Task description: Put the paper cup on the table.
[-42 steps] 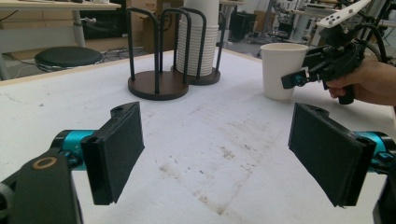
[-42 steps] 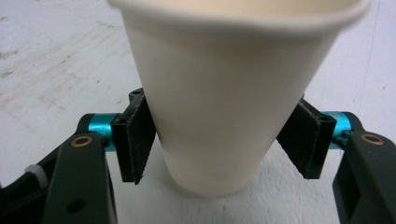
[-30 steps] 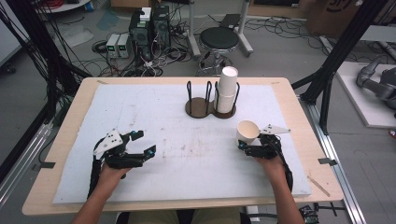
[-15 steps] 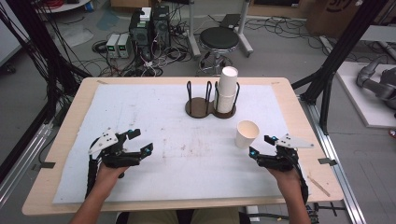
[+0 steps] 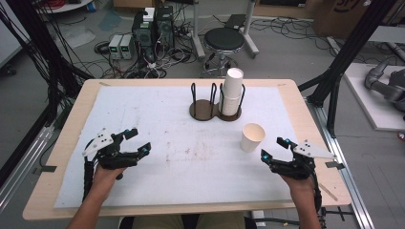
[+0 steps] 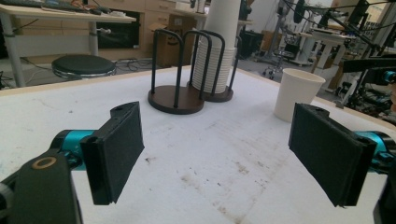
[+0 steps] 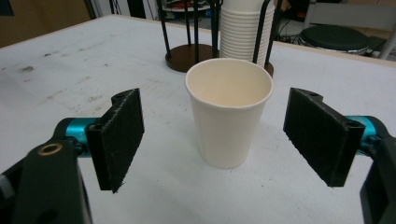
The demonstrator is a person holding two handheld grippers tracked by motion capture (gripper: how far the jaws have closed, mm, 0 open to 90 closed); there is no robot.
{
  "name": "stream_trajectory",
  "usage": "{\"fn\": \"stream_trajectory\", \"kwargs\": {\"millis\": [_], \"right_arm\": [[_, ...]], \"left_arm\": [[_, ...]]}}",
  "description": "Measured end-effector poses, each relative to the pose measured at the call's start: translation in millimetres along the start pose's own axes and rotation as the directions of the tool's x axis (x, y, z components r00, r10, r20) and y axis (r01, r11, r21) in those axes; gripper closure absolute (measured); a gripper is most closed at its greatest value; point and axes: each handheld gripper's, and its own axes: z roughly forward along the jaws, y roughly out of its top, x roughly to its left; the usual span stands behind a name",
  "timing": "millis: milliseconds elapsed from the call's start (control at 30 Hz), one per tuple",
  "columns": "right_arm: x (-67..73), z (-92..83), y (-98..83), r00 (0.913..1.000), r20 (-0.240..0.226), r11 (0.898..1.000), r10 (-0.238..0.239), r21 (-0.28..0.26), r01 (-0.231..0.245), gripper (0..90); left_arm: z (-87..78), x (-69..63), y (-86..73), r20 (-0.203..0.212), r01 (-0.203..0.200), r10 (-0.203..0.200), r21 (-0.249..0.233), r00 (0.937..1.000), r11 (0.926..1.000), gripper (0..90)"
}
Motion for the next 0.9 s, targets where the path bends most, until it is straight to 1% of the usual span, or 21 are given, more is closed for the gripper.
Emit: {"fn": "stream_trajectory", "kwargs": {"millis": [200,333,467,567,900], "right_arm": [[3.7,1.3,1.8,0.9999,-0.008,1.0,-0.01,0.003,0.01,20.7],[7.3,1.5,1.4,0.9996,-0.01,1.0,-0.027,0.013,0.027,20.9],[6.3,0.5,1.8,0.9998,-0.004,1.0,-0.02,0.013,0.02,20.9],[7.5,-0.1,2.7,0.9998,0.0,1.0,-0.017,0.01,0.017,20.9],[8.4,3.0,2.5,0.9994,0.001,0.999,-0.033,0.017,0.033,20.9]], "left_arm": [[-5.7,2.7,1.0,-0.01,0.003,-0.003,-0.014,0.9999,0.9999,17.7],[-8.0,1.3,1.6,-0.011,-0.001,0.0,-0.018,0.9999,0.9998,17.7],[-9.0,-0.5,0.6,-0.008,-0.007,0.007,-0.017,0.9999,0.9998,17.7],[-9.7,-0.2,0.7,-0.006,-0.002,0.002,-0.022,1.0,0.9998,17.7],[-10.6,1.2,0.3,-0.01,0.0,0.0,-0.022,1.0,0.9997,17.7]]}}
